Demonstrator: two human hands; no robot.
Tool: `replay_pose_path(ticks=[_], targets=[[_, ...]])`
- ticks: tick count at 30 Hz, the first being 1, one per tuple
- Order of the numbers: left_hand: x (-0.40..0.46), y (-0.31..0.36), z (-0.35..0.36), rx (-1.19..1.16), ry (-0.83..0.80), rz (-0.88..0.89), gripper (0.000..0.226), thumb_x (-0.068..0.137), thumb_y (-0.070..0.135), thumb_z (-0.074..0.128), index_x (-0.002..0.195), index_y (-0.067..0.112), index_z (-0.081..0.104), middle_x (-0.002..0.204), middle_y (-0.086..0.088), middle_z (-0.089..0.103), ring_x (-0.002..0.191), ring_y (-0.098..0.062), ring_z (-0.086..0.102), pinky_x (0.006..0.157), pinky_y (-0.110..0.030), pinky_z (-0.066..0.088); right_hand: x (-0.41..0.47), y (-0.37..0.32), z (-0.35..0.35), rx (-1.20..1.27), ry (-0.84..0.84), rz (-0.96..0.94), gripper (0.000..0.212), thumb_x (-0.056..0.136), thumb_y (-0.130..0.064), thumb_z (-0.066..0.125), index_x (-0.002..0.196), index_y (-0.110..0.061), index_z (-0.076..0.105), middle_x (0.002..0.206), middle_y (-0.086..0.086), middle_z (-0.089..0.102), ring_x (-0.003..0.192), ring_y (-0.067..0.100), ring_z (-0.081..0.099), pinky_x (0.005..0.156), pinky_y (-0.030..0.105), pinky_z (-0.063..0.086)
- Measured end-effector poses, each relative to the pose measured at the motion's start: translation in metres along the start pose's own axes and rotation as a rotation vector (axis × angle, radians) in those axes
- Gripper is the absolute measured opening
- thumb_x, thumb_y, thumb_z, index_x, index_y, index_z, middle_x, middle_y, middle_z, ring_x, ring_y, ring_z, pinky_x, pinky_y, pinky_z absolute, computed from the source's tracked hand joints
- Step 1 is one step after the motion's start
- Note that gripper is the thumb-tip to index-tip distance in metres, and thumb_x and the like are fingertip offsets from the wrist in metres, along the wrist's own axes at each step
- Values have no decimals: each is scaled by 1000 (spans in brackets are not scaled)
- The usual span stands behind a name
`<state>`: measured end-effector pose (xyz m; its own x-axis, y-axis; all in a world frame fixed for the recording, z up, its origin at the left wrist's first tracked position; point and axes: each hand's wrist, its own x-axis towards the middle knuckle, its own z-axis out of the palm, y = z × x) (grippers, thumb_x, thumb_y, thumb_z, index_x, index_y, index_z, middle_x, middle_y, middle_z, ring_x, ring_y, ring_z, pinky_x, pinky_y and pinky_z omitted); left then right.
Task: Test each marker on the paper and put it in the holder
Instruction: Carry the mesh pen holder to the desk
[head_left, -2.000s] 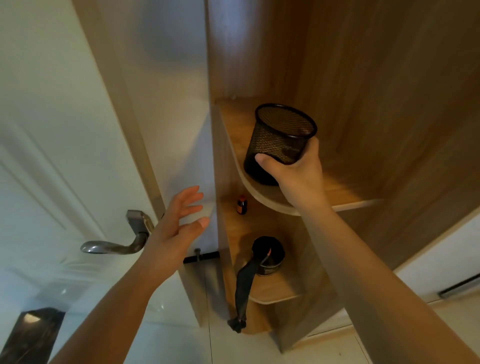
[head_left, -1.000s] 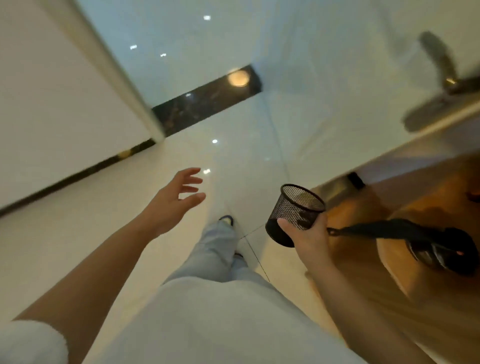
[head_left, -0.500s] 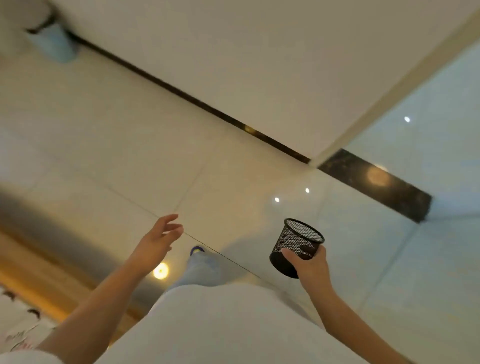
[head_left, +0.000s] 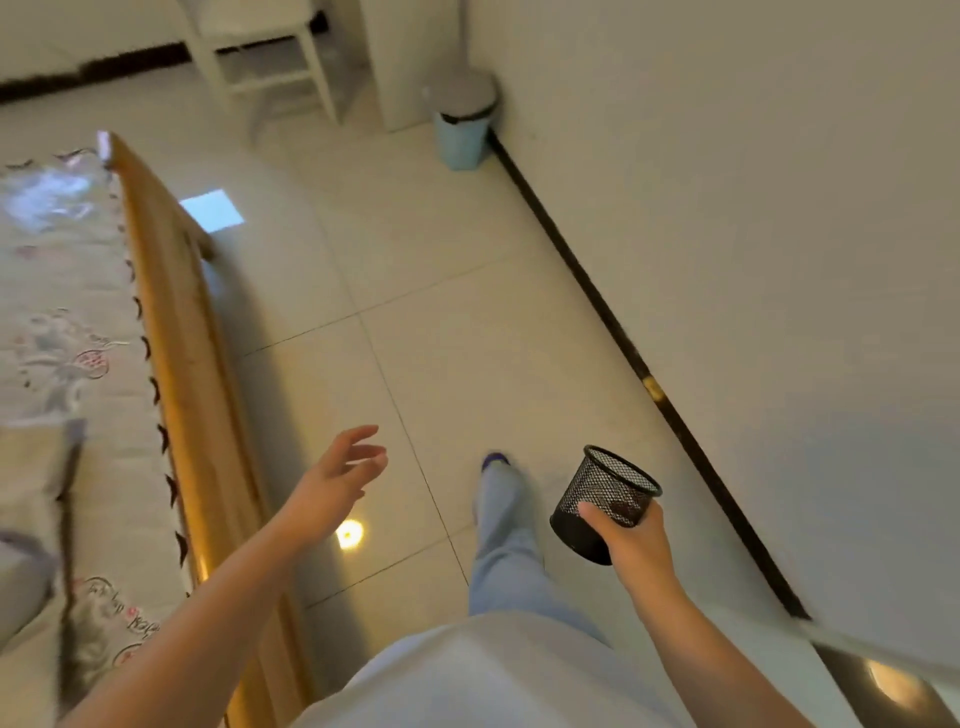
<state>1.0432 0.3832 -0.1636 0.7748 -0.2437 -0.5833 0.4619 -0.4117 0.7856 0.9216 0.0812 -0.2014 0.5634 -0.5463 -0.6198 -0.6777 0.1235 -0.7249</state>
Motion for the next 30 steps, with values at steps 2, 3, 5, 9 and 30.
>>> replay_pose_path(ticks=[2,3,5,9,30], targets=[[32,14,-20,-16,47,-4,42,91,30,50,130,32,38,120,6,54,110,-12,52,93,-32,42,36,-37,33,-46,-47,-26,69,67,-21,80,123,-9,42,112,8,60,95,21,58,75,29,46],[46,18,-30,-35,81,-23,42,91,29,51,131,31,38,121,5,54,110,-13,53,93,-33,42,54,-55,49,-70,-70,-38,69,67,-21,80,123,-9,42,110,7,60,94,20,58,75,28,45],[70,24,-49,-107,172,-108,40,91,26,52,129,29,40,121,1,54,110,-17,53,92,-35,43,89,-93,80,-117,-128,-54,68,67,-21,80,122,-9,42,109,6,59,95,20,57,78,30,45],[107,38,-94,-250,337,-229,37,91,24,52,126,27,41,122,-5,54,107,-20,53,86,-34,43,150,-180,141,-290,-292,-95,69,66,-26,81,122,-12,43,110,4,59,97,21,56,87,34,45],[451,188,-458,-218,422,-277,39,89,33,53,126,27,42,110,5,55,97,-10,54,78,-26,43,347,-508,513,-433,-368,-224,71,65,-23,82,123,-9,43,109,4,59,96,21,56,82,32,43]])
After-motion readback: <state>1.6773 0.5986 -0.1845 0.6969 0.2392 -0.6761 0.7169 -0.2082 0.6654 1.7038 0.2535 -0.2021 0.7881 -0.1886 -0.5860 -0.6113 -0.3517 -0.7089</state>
